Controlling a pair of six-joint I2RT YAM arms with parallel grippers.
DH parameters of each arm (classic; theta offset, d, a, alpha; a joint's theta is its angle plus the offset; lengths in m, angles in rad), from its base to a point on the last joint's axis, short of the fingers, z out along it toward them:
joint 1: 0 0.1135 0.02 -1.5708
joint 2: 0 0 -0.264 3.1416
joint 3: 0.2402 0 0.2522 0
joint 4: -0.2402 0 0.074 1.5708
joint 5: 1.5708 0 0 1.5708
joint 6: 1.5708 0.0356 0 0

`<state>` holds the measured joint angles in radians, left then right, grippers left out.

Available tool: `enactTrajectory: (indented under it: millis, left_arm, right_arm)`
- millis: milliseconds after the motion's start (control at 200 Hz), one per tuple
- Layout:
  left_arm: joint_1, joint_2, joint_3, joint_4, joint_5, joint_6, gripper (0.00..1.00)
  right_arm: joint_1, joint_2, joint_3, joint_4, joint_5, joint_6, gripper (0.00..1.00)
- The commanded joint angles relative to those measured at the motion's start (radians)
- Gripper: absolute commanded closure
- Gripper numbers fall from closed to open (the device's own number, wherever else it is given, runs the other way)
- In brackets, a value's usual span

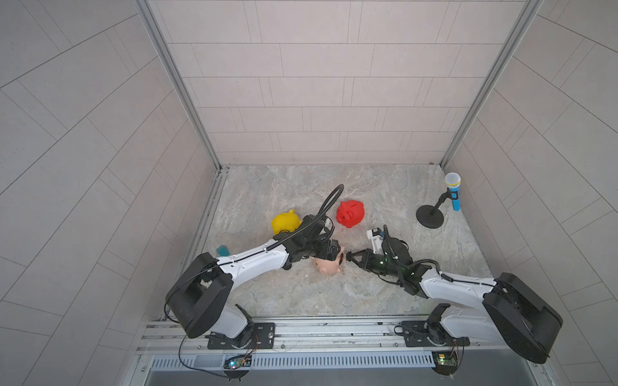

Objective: Open piggy banks
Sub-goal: Open the lid on the piggy bank, then move the piggy bank to the center of the board.

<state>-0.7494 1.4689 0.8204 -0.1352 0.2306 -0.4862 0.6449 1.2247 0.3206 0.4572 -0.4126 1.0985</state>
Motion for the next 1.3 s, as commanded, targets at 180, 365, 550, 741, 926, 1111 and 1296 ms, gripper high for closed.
enactTrajectory:
  millis: [180, 365, 550, 741, 926, 1111, 1296]
  left_arm:
    - [-0.004, 0.026, -0.020, -0.074, -0.097, -0.057, 0.05]
    - [-0.001, 0.006, -0.013, -0.025, -0.115, -0.081, 0.02]
    - [0.022, -0.042, -0.012, -0.014, -0.138, -0.094, 0.00]
    - [0.045, -0.090, -0.020, -0.012, -0.173, -0.097, 0.00]
    - [0.079, -0.130, -0.061, 0.031, -0.200, -0.106, 0.00]
    - [0.126, -0.176, -0.083, 0.032, -0.205, -0.105, 0.00]
    - [0.164, -0.222, -0.103, 0.014, -0.205, -0.097, 0.00]
  right_arm:
    - [0.016, -0.093, 0.061, -0.432, 0.015, -0.211, 1.00]
    - [0.079, -0.076, 0.099, -0.519, 0.042, -0.274, 1.00]
    - [0.168, 0.016, 0.157, -0.497, 0.061, -0.296, 1.00]
    - [0.224, 0.098, 0.212, -0.468, 0.062, -0.309, 1.00]
    - [0.250, 0.159, 0.256, -0.472, 0.072, -0.333, 1.00]
    - [0.266, 0.220, 0.293, -0.462, 0.078, -0.353, 1.00]
    - [0.246, 0.297, 0.395, -0.490, 0.111, -0.416, 1.00]
